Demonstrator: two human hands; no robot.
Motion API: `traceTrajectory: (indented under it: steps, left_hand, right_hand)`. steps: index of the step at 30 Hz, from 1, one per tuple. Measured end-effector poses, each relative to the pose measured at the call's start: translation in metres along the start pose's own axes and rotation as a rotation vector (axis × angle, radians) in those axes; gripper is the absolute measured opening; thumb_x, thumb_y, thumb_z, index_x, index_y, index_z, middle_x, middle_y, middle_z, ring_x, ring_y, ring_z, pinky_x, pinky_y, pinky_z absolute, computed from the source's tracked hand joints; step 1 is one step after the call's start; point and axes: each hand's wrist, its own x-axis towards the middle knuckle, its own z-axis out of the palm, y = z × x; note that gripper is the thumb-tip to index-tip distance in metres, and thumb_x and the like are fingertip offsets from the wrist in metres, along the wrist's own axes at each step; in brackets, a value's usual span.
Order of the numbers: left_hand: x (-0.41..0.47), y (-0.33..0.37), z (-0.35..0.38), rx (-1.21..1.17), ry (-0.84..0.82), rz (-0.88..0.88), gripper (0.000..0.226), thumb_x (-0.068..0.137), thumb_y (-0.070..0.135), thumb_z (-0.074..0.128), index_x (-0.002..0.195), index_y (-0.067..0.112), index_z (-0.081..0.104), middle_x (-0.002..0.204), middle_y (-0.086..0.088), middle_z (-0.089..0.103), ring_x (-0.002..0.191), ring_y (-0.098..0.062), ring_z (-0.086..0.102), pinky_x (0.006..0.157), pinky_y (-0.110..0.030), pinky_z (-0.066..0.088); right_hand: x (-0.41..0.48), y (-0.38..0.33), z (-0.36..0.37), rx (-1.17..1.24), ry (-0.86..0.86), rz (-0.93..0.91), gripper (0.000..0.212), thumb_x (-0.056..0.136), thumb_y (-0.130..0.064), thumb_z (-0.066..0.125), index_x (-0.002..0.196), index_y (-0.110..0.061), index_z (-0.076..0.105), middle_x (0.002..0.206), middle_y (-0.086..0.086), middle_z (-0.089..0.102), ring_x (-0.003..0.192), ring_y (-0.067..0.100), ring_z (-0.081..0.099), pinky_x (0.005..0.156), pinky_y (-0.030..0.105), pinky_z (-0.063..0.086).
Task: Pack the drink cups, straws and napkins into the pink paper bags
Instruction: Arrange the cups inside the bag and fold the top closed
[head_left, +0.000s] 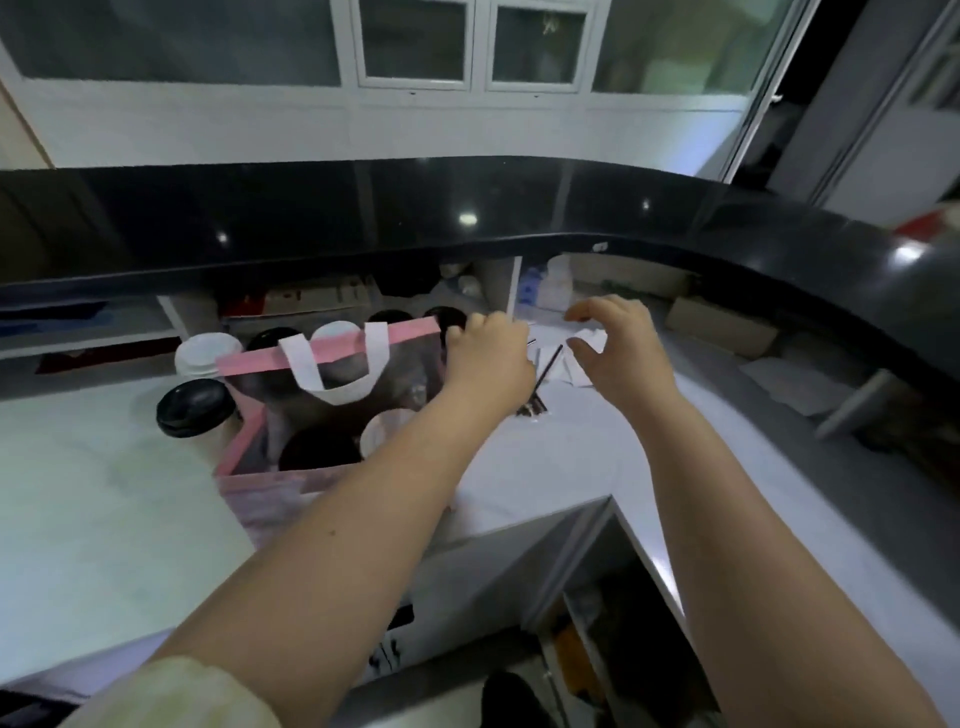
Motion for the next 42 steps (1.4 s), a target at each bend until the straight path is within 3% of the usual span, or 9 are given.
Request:
traceTrajectory:
  steps: [9, 17, 21, 24, 27, 32, 36, 39, 42]
  left_hand:
    - [0.044, 0.044, 0.112, 0.065, -0.135, -0.080, 0.031, 0.090, 0.017, 0.052, 0.120, 0.020, 0.055, 0.122, -0.008, 0.055, 0.116, -0.031, 0.047, 0.094, -0.044, 0.035]
    - [0.070, 0.016, 0.183, 0.015, -0.095, -0.209, 0.028, 0.086, 0.026, 0.058, 0.114, 0.020, 0.059, 0.117, -0.004, 0.058, 0.116, -0.028, 0.046, 0.094, -0.042, 0.033]
    - [0.076, 0.006, 0.202, -0.009, -0.044, -0.248, 0.030, 0.080, 0.021, 0.065, 0.109, 0.016, 0.065, 0.111, -0.007, 0.064, 0.109, -0.032, 0.053, 0.094, -0.044, 0.037]
    - [0.080, 0.004, 0.214, -0.008, -0.029, -0.229, 0.034, 0.075, 0.017, 0.069, 0.108, 0.014, 0.066, 0.106, -0.007, 0.066, 0.103, -0.033, 0.056, 0.091, -0.044, 0.041]
    - [0.086, 0.001, 0.221, 0.030, 0.008, -0.176, 0.036, 0.070, 0.018, 0.072, 0.106, 0.015, 0.067, 0.103, -0.005, 0.066, 0.100, -0.031, 0.058, 0.090, -0.041, 0.033]
    - [0.092, -0.011, 0.224, 0.069, 0.039, -0.138, 0.037, 0.068, 0.019, 0.072, 0.105, 0.017, 0.066, 0.105, -0.003, 0.065, 0.106, -0.030, 0.056, 0.090, -0.041, 0.028]
    - [0.094, -0.019, 0.223, 0.055, 0.029, -0.175, 0.038, 0.069, 0.018, 0.070, 0.107, 0.018, 0.065, 0.108, -0.002, 0.064, 0.110, -0.029, 0.053, 0.092, -0.044, 0.029]
    - [0.099, -0.020, 0.220, 0.030, 0.041, -0.196, 0.040, 0.070, 0.017, 0.068, 0.109, 0.019, 0.065, 0.110, -0.002, 0.064, 0.109, -0.028, 0.053, 0.090, -0.043, 0.032]
    - [0.107, -0.024, 0.217, 0.047, 0.069, -0.209, 0.040, 0.068, 0.018, 0.069, 0.108, 0.020, 0.065, 0.109, 0.000, 0.065, 0.107, -0.027, 0.054, 0.088, -0.042, 0.029]
  right_hand:
    - [0.019, 0.097, 0.047, 0.002, -0.122, 0.096, 0.026, 0.085, -0.003, 0.064, 0.107, -0.016, 0.068, 0.111, 0.003, 0.065, 0.110, 0.027, 0.050, 0.088, 0.030, 0.040]
    - [0.031, 0.161, 0.129, 0.026, -0.383, 0.078, 0.029, 0.085, -0.004, 0.063, 0.110, -0.018, 0.069, 0.111, 0.004, 0.065, 0.112, 0.030, 0.049, 0.092, 0.039, 0.044]
    - [0.052, 0.173, 0.162, -0.042, -0.483, -0.032, 0.036, 0.081, 0.000, 0.058, 0.108, -0.019, 0.073, 0.104, 0.008, 0.064, 0.100, 0.035, 0.051, 0.084, 0.042, 0.044]
    - [0.065, 0.179, 0.184, -0.139, -0.481, -0.116, 0.036, 0.075, -0.001, 0.063, 0.104, -0.019, 0.074, 0.097, 0.012, 0.061, 0.095, 0.039, 0.053, 0.075, 0.042, 0.047]
    - [0.073, 0.180, 0.196, -0.253, -0.509, -0.159, 0.027, 0.080, -0.011, 0.065, 0.105, -0.020, 0.073, 0.101, 0.012, 0.058, 0.102, 0.038, 0.050, 0.079, 0.043, 0.042]
    - [0.072, 0.194, 0.208, -0.228, -0.410, -0.225, 0.017, 0.067, -0.011, 0.078, 0.082, -0.017, 0.075, 0.083, 0.009, 0.057, 0.084, 0.037, 0.055, 0.068, 0.041, 0.045]
    - [0.076, 0.203, 0.205, -0.102, -0.246, -0.363, 0.018, 0.071, -0.008, 0.071, 0.088, -0.014, 0.074, 0.094, 0.006, 0.067, 0.092, 0.034, 0.061, 0.075, 0.039, 0.046]
    - [0.091, 0.203, 0.202, -0.042, -0.147, -0.469, 0.016, 0.076, -0.003, 0.068, 0.091, -0.008, 0.071, 0.097, 0.008, 0.070, 0.099, 0.033, 0.063, 0.089, 0.043, 0.048]
    - [0.110, 0.201, 0.207, -0.113, -0.198, -0.453, 0.026, 0.078, -0.001, 0.051, 0.095, -0.007, 0.070, 0.090, 0.011, 0.068, 0.099, 0.035, 0.063, 0.107, 0.050, 0.037]
